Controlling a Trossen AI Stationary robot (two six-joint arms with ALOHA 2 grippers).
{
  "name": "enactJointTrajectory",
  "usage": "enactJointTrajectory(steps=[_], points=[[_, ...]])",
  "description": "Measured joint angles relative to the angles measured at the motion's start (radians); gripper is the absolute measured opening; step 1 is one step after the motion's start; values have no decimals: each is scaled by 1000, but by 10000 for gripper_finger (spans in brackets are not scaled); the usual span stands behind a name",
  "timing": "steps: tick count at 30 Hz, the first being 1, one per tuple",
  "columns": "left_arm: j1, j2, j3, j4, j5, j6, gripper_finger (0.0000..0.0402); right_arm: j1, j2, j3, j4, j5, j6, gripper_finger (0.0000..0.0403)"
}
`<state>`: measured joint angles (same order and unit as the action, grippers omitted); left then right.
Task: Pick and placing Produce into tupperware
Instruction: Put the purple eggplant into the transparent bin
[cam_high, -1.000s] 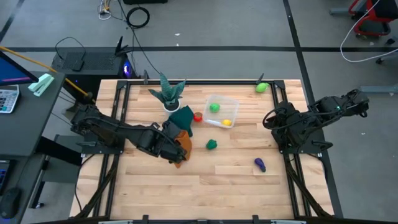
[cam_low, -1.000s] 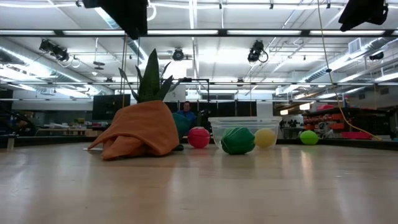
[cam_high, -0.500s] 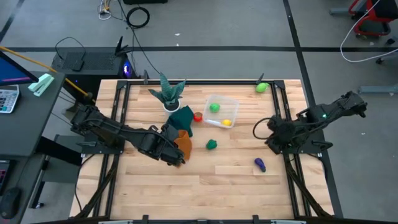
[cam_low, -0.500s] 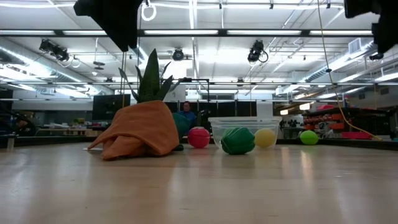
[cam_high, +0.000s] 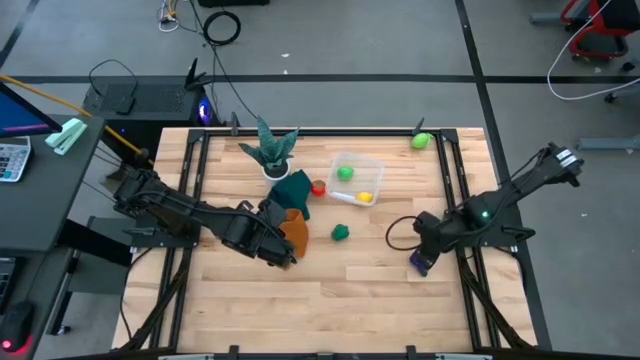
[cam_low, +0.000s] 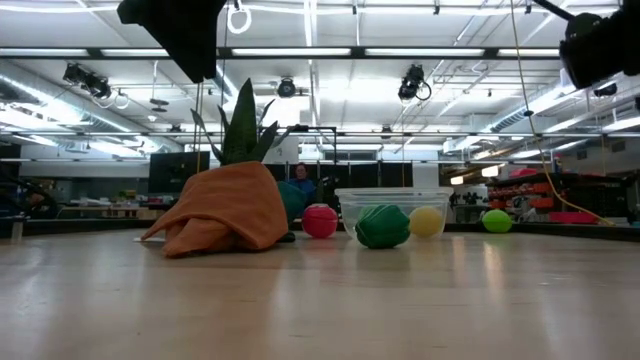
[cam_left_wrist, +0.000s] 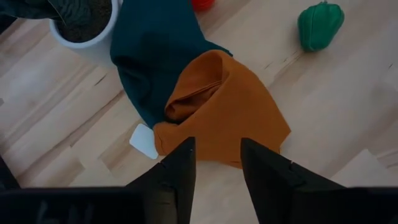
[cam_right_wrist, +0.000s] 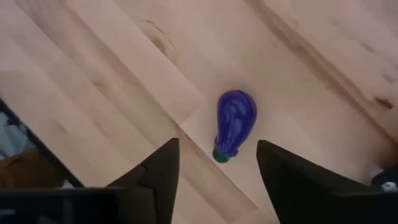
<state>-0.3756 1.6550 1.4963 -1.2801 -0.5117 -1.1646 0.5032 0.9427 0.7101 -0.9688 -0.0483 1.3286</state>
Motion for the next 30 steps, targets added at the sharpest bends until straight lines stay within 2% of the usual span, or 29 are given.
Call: enactJointTrajectory(steps=[6,13,21,30], points=[[3,0,0,-14,0,6,129,25,109,1,50,0,71,200],[3,0,0,-34,-4,11,134,39,245,1,52,0,96,200],[-34,-16,1,-30,-107,9,124,39,344,1,103,-10,116,205],[-93,-32,2,13,-191,7,102,39,368,1,118,-5,122,204]])
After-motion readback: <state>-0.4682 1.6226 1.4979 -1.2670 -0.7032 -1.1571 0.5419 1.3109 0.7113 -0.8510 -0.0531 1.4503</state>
